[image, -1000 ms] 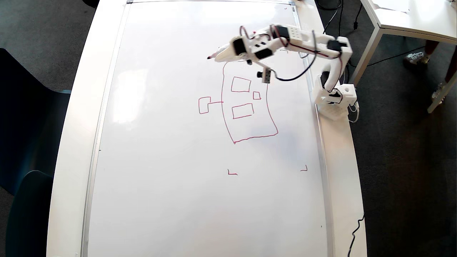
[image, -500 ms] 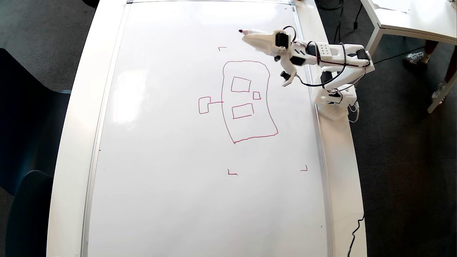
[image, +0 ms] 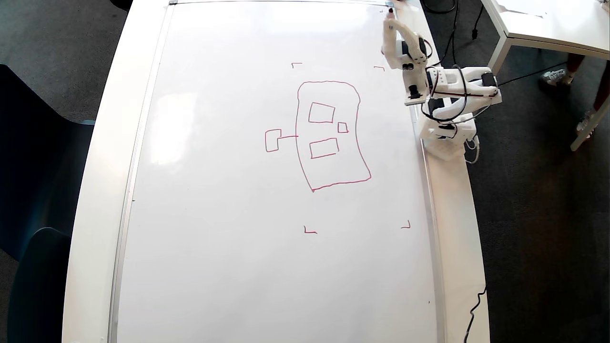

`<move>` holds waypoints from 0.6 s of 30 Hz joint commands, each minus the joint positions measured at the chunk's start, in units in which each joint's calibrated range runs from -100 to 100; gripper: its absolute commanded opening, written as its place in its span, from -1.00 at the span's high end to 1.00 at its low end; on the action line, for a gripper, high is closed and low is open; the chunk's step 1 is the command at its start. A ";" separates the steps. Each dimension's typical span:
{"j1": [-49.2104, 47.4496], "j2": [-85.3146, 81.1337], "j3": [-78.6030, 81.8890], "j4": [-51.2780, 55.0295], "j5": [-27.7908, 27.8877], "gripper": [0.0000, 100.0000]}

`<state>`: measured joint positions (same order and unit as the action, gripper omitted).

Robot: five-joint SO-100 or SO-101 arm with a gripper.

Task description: Draw on a whiteboard a robot head using a pen attached to the gripper

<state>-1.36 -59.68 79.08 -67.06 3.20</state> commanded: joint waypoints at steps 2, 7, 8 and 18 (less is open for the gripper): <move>0.95 -1.58 -2.59 -1.31 -0.52 0.98; 1.47 -10.38 1.68 -1.31 -3.36 0.98; 1.54 -12.82 3.04 -1.31 -4.48 0.98; 1.03 -33.28 12.21 -1.31 -5.72 0.98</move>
<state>0.08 -87.89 90.50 -67.82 -2.30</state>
